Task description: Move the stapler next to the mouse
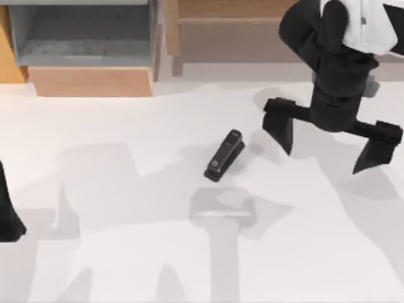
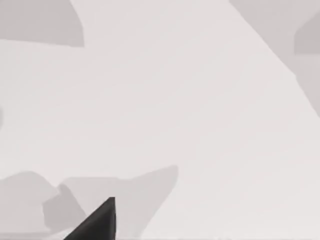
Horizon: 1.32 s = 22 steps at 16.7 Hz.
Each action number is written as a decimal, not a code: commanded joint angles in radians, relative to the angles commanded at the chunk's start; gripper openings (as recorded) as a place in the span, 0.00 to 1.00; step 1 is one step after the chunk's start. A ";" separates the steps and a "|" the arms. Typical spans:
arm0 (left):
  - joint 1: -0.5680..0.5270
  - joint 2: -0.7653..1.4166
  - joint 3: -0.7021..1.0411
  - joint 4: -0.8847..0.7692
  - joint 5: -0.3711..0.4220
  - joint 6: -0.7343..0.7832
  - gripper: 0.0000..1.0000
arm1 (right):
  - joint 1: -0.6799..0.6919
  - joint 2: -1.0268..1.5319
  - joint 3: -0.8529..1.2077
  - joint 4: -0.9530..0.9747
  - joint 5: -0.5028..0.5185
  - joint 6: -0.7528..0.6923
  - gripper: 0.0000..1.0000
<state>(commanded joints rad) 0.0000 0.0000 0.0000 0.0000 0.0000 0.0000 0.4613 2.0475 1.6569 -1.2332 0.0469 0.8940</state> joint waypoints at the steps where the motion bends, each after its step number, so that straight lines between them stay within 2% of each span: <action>1: 0.000 0.000 0.000 0.000 0.000 0.000 1.00 | 0.017 0.080 0.089 -0.042 0.000 0.037 1.00; 6: 0.000 0.000 0.000 0.000 0.000 0.000 1.00 | 0.092 0.392 0.507 -0.187 -0.013 0.193 1.00; 11: 0.000 0.000 0.000 0.000 0.000 0.000 1.00 | 0.137 0.554 0.811 -0.241 -0.033 0.290 1.00; 14: 0.000 0.000 0.000 0.000 0.000 0.000 1.00 | 0.147 0.586 0.886 -0.247 -0.039 0.313 1.00; 22: 0.000 0.000 0.000 0.000 0.000 0.000 1.00 | 0.142 0.583 0.871 -0.231 -0.039 0.312 1.00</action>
<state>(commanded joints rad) 0.0000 0.0000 0.0000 0.0000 0.0000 0.0000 0.6037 2.6308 2.5280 -1.4643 0.0076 1.2062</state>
